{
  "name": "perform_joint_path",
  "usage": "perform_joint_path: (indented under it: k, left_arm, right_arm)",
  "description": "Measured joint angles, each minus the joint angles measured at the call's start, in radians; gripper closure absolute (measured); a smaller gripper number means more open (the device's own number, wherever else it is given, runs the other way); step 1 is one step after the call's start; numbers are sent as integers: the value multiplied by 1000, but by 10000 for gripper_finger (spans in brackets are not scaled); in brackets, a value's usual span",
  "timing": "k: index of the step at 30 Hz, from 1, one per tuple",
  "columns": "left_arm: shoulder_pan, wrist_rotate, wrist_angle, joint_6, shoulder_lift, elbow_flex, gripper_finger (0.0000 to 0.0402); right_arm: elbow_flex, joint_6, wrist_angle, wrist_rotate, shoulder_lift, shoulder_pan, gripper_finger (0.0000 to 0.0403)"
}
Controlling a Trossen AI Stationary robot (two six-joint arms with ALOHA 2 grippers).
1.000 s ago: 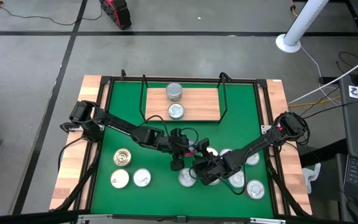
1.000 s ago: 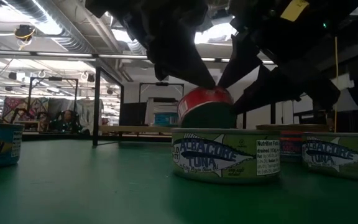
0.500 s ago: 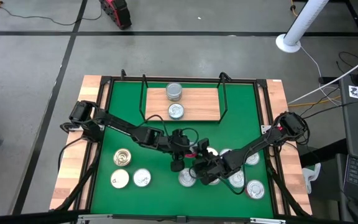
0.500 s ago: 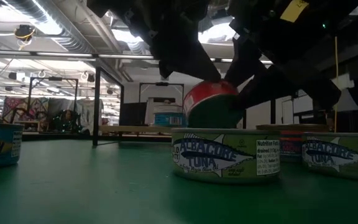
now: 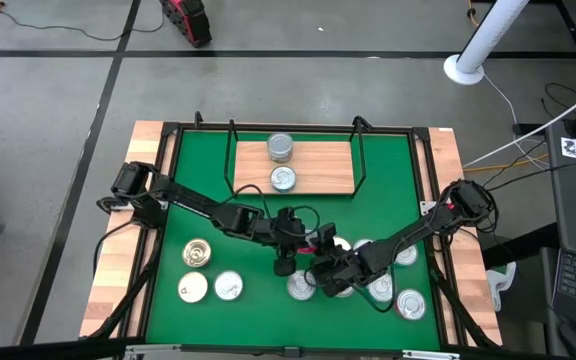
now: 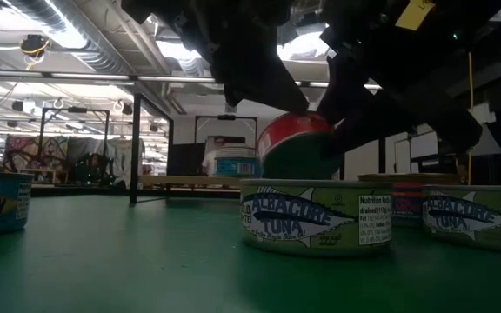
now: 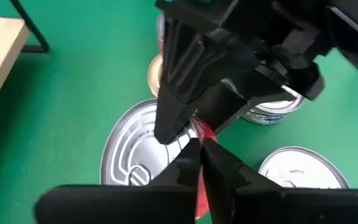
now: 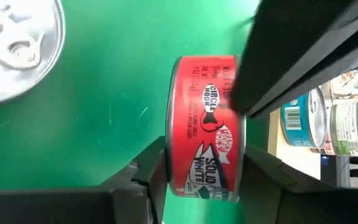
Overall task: Stack canned seafood by type on shelf
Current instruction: Put the red tuna can on the shelf
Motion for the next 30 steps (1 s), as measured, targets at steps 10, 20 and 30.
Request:
perform_joint_path:
  k: [10, 20, 30]
  left_arm:
    - [8, -3, -59, 117, -123, 0, 260]
    - [8, -52, -285, 189, -320, 0, 242]
    - [8, -96, -432, 184, -419, 0, 242]
  right_arm:
    - [-1, -43, -19, 19, -3, -37, 268]
    - [71, -171, -138, 94, -6, -153, 263]
    - [108, -272, -254, 119, -6, -319, 261]
